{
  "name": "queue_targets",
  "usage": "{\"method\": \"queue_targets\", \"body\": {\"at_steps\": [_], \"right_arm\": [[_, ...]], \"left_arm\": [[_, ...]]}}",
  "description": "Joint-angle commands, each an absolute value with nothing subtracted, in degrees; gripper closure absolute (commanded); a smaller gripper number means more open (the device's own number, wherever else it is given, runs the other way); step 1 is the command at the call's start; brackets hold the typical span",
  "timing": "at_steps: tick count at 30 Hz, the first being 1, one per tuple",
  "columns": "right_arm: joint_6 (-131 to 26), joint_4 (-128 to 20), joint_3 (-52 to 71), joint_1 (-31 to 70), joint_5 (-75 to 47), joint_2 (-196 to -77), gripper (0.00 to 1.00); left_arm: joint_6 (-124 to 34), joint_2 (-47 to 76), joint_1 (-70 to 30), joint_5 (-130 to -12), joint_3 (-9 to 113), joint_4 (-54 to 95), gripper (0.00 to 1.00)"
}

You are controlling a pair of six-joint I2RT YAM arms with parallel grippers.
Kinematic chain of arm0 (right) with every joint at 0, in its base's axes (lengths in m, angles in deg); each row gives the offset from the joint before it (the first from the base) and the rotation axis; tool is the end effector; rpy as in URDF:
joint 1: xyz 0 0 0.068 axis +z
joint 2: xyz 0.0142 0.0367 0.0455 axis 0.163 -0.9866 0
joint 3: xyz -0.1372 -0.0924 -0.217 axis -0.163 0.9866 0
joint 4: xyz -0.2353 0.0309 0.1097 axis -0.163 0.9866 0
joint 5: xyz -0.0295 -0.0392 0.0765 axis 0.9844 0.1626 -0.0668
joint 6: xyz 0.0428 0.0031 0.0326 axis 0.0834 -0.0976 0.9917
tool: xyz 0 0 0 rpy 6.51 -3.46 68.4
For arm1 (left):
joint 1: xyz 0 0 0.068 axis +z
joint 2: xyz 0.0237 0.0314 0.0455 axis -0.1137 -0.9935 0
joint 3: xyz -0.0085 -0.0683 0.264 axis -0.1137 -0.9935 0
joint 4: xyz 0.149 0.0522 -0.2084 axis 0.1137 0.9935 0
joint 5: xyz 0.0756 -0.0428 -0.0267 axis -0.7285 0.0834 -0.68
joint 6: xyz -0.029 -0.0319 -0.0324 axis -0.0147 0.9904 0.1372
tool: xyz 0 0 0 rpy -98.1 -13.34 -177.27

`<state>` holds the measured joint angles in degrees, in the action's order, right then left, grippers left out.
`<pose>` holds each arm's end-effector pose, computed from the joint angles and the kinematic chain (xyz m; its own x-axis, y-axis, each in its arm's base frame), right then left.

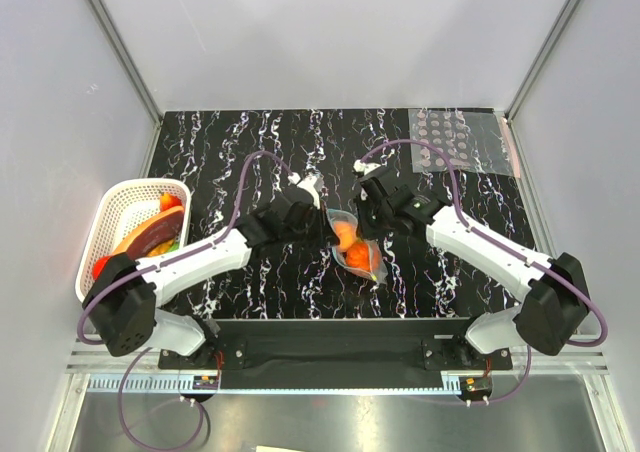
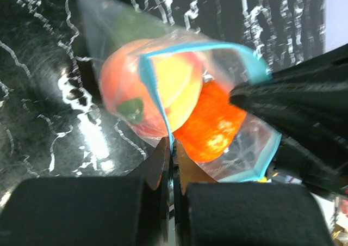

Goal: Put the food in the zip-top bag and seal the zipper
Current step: Zip the zipper food storage bag at the center of the board.

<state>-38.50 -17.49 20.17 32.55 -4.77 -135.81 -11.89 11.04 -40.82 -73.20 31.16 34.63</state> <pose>0.2206 0.1969 0.2795 -0.7842 -0.2245 -0.5785 -0.4023 0.8937 0.1985 0.1993 -0.2220 0.2438 -0.8609 -0.1021 -0.4984 0.2517 0.7659 -0.5916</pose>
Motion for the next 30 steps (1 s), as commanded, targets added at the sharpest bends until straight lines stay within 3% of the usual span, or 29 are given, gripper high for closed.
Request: {"method": "queue_targets", "body": {"at_steps": [1, 12, 19, 22, 30], "right_arm": [[-36.9, -18.2, 15.9, 35.9, -7.3, -134.1, 1.0], [-34.1, -19.7, 14.9, 39.9, -6.6, -136.7, 1.0], [-36.0, -16.4, 14.5, 39.9, -1.7, -135.6, 1.0], [-36.0, -16.3, 14.9, 39.9, -2.1, -135.4, 0.86], [-36.4, -16.0, 16.2, 39.8, -2.4, -134.9, 0.7]], "left_arm": [[-10.4, 13.1, -41.1, -71.6, 35.6, 30.1, 1.0], [-6.9, 13.6, -41.4, -71.1, 34.5, 24.2, 1.0], [-9.8, 17.2, -39.9, -73.0, 34.8, 30.6, 1.0], [-10.4, 17.2, -38.8, -72.3, 34.7, 31.6, 1.0], [-11.6, 15.4, -37.8, -71.0, 34.2, 31.1, 1.0]]}}
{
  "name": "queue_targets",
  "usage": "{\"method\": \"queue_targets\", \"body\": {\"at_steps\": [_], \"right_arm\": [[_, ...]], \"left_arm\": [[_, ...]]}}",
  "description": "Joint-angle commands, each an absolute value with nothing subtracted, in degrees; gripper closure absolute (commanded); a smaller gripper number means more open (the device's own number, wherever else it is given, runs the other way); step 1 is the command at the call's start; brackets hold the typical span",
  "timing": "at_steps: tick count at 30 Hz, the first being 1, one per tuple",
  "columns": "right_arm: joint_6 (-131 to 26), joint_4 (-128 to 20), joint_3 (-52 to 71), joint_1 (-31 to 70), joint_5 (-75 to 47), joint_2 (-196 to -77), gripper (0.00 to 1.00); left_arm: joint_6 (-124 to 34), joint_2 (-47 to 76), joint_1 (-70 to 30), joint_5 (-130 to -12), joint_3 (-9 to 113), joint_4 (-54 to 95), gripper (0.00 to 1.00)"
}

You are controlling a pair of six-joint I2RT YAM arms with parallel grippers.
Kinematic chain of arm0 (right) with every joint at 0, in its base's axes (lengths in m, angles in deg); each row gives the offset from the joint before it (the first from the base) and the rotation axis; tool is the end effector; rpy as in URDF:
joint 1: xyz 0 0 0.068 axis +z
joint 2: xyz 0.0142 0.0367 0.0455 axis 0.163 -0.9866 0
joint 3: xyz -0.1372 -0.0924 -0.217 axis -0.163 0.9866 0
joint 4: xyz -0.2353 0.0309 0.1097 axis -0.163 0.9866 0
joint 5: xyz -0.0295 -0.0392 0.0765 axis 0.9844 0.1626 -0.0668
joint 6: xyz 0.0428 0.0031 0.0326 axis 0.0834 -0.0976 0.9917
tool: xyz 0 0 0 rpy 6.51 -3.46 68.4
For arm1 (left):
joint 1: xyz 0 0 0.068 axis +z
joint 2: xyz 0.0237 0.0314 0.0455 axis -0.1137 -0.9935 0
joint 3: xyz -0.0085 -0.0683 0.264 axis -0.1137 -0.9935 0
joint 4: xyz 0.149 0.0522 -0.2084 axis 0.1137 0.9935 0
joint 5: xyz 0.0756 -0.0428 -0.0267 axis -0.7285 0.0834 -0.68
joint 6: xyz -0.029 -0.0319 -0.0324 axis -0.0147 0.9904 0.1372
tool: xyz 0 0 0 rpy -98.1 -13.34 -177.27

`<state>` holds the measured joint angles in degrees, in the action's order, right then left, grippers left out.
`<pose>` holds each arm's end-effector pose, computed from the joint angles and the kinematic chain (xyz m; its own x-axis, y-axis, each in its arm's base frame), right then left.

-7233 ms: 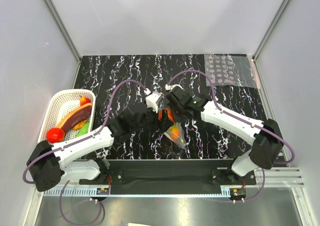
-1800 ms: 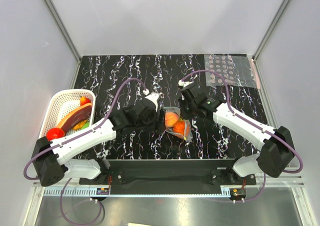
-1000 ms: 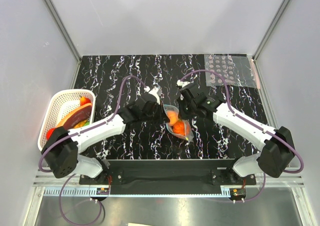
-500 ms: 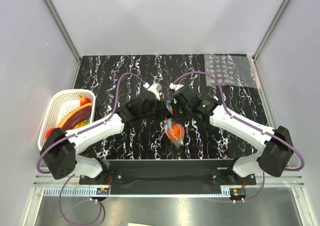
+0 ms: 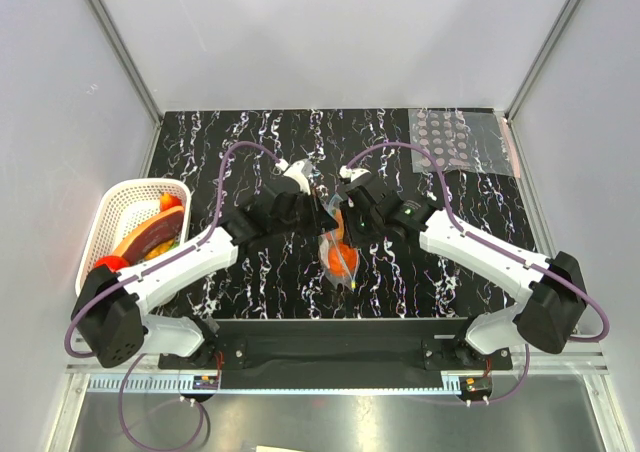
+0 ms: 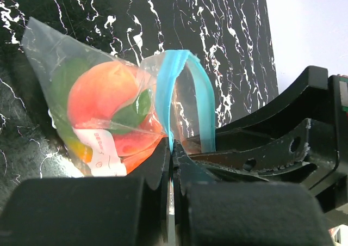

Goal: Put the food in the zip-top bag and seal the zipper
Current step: Zip the zipper food storage bag at the center of the board.

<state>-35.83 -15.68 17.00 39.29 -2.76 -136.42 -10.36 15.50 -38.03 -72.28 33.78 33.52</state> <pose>0.1995 0.2236 0.2922 -0.7639 -0.2637 -0.5889 -0.4565 0.8659 0.2044 0.2055 -0.2085 0.2825 -0.8139 -0.2085 -0.5424 0.2614 0.7023 -0.6621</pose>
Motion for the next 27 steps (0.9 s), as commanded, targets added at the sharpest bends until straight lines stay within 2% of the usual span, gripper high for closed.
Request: {"method": "queue_targets", "body": {"at_steps": [1, 3, 5, 6, 12, 16, 18, 20, 23, 27], "right_arm": [[-36.5, -16.7, 16.5, 39.8, -2.9, -134.5, 0.69], [-36.4, -17.3, 17.4, 39.8, -2.7, -134.2, 0.8], [-36.4, -17.5, 17.5, 39.8, -1.7, -134.6, 0.99], [-36.3, -17.5, 17.2, 39.8, -1.6, -135.2, 1.0], [-34.1, -21.1, 16.0, 39.9, -8.0, -136.9, 1.0], [-34.4, -21.2, 15.9, 39.9, -7.6, -137.2, 1.0], [-34.8, -20.3, 16.4, 39.9, -6.6, -136.6, 0.94], [-34.9, -20.4, 17.2, 39.9, -6.6, -135.6, 0.82], [-34.6, -19.9, 17.8, 39.8, -5.3, -135.0, 0.74], [-33.2, -18.7, 18.4, 39.5, -4.1, -133.9, 0.71]], "left_arm": [[-11.8, 15.3, -37.6, -70.6, 34.1, 31.1, 1.0], [-12.0, 14.9, -37.3, -70.3, 34.1, 31.0, 1.0], [-12.2, 14.4, -37.2, -69.6, 34.1, 30.8, 1.0], [-12.3, 14.1, -37.1, -69.2, 34.2, 30.6, 1.0], [-8.6, 11.9, -37.4, -66.5, 34.5, 25.3, 1.0], [-6.8, 11.4, -37.5, -66.0, 32.7, 23.0, 1.0], [-8.4, 11.4, -37.5, -66.5, 32.7, 24.8, 1.0], [-9.1, 11.8, -37.4, -67.5, 32.8, 26.3, 1.0], [-9.7, 11.6, -37.4, -68.0, 32.8, 26.7, 1.0], [-10.8, 11.0, -37.3, -67.8, 33.6, 27.5, 1.0]]}}
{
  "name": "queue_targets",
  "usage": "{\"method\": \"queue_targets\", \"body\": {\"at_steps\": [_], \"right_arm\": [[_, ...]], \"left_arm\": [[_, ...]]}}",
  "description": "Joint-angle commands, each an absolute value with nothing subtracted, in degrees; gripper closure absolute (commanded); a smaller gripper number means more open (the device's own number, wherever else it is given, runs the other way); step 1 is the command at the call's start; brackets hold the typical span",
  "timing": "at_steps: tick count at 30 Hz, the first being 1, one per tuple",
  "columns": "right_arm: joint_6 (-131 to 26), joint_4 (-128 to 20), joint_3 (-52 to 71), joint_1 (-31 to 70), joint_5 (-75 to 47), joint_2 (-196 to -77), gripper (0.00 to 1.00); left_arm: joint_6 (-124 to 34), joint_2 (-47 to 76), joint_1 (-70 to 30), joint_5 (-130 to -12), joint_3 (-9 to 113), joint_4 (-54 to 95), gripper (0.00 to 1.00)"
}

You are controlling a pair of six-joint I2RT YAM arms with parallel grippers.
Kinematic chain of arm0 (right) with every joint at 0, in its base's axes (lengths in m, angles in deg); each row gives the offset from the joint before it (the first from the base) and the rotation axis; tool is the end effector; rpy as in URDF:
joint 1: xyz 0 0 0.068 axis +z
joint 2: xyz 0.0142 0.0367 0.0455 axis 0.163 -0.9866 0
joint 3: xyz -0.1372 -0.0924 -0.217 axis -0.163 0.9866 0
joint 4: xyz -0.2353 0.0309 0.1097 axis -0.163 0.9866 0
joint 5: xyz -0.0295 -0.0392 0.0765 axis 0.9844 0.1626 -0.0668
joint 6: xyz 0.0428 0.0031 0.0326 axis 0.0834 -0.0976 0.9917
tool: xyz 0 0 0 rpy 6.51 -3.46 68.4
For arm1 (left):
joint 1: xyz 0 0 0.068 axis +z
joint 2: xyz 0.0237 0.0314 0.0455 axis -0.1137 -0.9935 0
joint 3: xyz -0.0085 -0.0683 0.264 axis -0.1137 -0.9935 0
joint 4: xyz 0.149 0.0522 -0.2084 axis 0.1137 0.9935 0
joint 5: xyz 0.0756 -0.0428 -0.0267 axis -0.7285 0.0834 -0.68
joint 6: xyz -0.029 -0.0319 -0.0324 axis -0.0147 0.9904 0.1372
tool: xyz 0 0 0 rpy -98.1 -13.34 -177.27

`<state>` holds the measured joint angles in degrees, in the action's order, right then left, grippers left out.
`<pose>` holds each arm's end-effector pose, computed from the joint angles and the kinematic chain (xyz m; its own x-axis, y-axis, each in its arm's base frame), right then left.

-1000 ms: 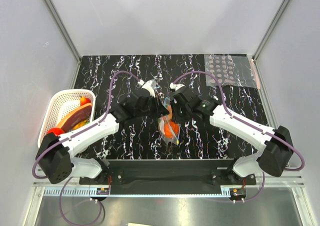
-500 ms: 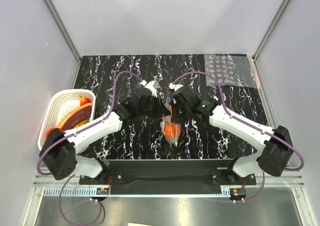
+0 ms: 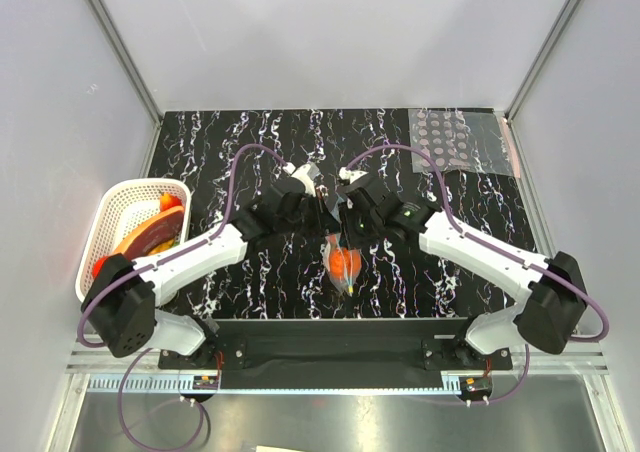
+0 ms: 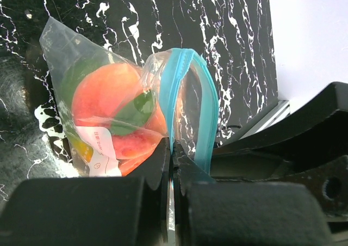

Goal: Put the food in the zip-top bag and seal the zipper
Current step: Zip the zipper food storage bag at the center of the board.

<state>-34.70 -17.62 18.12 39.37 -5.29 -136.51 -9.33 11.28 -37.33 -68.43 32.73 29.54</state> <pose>0.1990 0.2261 0.2877 -0.7757 -0.2503 -0.5793 -0.4623 0.8503 0.2517 0.2162 -0.2171 0.2623 -0.8486 -0.1888 -0.4942 0.2497 0.6807 -0.6888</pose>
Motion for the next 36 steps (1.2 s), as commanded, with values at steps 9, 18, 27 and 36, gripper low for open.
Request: {"method": "queue_targets", "body": {"at_steps": [9, 18, 27, 36], "right_arm": [[-33.1, -22.9, 21.8, 39.5, -6.1, -132.0, 0.43], [-32.9, -23.0, 21.9, 39.4, -5.2, -134.1, 0.41], [-33.0, -22.9, 21.5, 40.8, -1.7, -135.6, 0.5], [-32.4, -20.9, 19.7, 43.0, 4.3, -137.9, 0.7]], "left_arm": [[-12.0, 9.0, -36.5, -66.5, 35.1, 28.6, 1.0], [-9.9, 8.2, -36.2, -65.6, 36.3, 27.6, 1.0], [-2.9, 7.7, -36.7, -67.2, 36.3, 26.2, 1.0], [-0.7, 6.9, -37.6, -69.2, 37.5, 25.7, 0.86]]}}
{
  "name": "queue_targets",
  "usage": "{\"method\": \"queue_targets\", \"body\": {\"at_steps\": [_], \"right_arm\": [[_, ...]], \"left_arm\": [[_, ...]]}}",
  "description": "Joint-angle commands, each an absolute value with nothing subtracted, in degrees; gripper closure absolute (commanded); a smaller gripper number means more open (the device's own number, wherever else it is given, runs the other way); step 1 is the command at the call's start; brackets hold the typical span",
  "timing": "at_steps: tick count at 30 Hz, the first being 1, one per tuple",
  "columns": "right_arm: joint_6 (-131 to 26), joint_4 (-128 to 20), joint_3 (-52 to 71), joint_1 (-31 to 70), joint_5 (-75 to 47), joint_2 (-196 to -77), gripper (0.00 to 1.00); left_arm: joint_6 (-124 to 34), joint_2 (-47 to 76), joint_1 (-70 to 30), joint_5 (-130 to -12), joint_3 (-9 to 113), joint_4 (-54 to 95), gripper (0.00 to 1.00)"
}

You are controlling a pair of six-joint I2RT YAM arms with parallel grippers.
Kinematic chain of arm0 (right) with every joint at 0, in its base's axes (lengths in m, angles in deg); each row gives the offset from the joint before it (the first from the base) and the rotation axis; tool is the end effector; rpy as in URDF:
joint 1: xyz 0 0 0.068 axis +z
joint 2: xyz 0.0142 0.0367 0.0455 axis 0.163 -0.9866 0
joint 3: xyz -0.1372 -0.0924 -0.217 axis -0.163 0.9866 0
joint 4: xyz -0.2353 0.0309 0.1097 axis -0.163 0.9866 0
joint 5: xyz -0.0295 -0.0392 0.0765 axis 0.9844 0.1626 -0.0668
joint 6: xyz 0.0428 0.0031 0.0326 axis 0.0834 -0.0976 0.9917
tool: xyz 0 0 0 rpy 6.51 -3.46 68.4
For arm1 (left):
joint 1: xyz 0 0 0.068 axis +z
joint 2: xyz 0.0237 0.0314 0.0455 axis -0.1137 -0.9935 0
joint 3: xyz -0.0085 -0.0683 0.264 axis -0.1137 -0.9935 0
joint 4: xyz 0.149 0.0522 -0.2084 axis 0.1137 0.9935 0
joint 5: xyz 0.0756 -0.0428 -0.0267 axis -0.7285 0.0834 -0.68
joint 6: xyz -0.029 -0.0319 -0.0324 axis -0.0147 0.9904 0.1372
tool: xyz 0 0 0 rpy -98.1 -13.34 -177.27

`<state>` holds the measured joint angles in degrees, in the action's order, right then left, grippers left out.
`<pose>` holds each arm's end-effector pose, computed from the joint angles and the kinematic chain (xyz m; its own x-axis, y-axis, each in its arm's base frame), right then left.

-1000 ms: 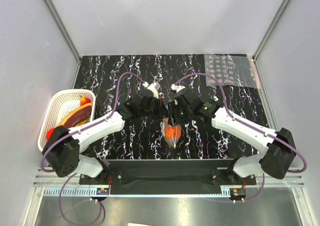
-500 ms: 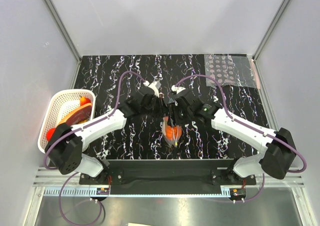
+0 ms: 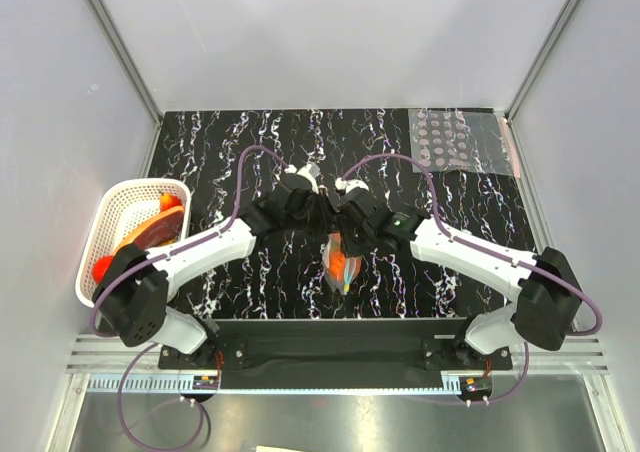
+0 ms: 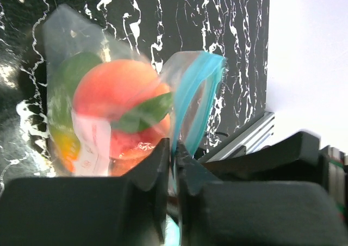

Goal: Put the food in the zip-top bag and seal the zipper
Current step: Zip the zipper food storage bag at the center of the board.

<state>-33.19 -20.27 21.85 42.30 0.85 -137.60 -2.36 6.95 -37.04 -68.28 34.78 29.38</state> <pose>0.1905 0.2340 0.2649 -0.7678 -0.2642 -0.5836 -0.4377 0.8816 0.1768 0.2283 -0.2266 0.2524 -0.8829 -0.2628 -0.3891 0.1225 0.6712 -0.7311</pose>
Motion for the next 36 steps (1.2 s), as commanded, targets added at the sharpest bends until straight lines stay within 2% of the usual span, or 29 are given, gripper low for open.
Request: {"method": "queue_targets", "body": {"at_steps": [1, 2, 4, 5, 6, 7, 11, 15, 18, 22, 25, 28, 34, 35, 36], "right_arm": [[-32.4, -20.9, 19.7, 43.0, 4.8, -137.8, 0.76], [-32.1, -20.8, 19.7, 42.9, 5.1, -137.5, 0.87], [-32.0, -20.5, 19.6, 43.0, 5.5, -137.4, 0.92], [-32.1, -20.4, 19.4, 43.0, 5.5, -137.4, 0.97], [-32.1, -20.0, 19.3, 43.0, 5.4, -137.4, 0.98], [-32.1, -19.9, 19.0, 43.0, 5.2, -137.5, 0.98], [-31.3, -19.1, 17.9, 42.9, 4.0, -138.0, 0.99], [-28.0, -16.0, 15.5, 42.0, 4.5, -137.9, 1.0], [-24.8, -12.6, 12.3, 40.6, 4.2, -138.9, 1.0], [-18.2, -8.2, 8.6, 39.0, 4.3, -140.4, 1.0], [-12.1, -4.0, 5.4, 38.5, 6.3, -141.9, 1.0], [-5.9, 1.4, 1.6, 38.3, 9.4, -143.9, 1.0], [1.6, 7.6, -3.0, 37.6, 10.0, -146.5, 1.0], [2.0, 7.6, -2.9, 37.5, 9.5, -146.8, 1.0], [3.0, 7.5, -2.9, 37.5, 8.6, -146.9, 1.0]], "left_arm": [[-0.7, 7.1, -37.7, -69.2, 37.5, 25.9, 0.83], [-1.2, 7.1, -37.6, -69.2, 37.6, 26.6, 0.77], [-3.1, 8.0, -37.7, -69.9, 37.9, 27.7, 0.63], [-3.8, 8.7, -37.6, -70.2, 37.8, 28.4, 0.59], [-4.9, 10.2, -37.6, -70.9, 37.3, 28.4, 0.54], [-5.7, 11.3, -37.5, -71.2, 36.7, 28.4, 0.4], [-11.0, 16.6, -37.5, -74.7, 34.7, 30.7, 0.23], [-19.0, 25.2, -37.9, -76.2, 28.4, 28.8, 0.22], [-23.3, 32.7, -39.3, -76.1, 19.1, 23.2, 0.22], [-31.0, 40.9, -44.0, -81.8, 9.0, 14.7, 0.16], [-36.9, 45.2, -47.8, -85.3, 1.4, 2.8, 0.01], [-43.2, 48.8, -50.1, -86.5, -5.4, -6.7, 0.01], [-55.8, 51.7, -50.9, -83.2, -13.3, -16.5, 0.02], [-59.1, 51.8, -50.9, -82.4, -13.6, -17.2, 0.08], [-60.6, 51.7, -51.0, -81.4, -13.9, -18.0, 0.1]]}}
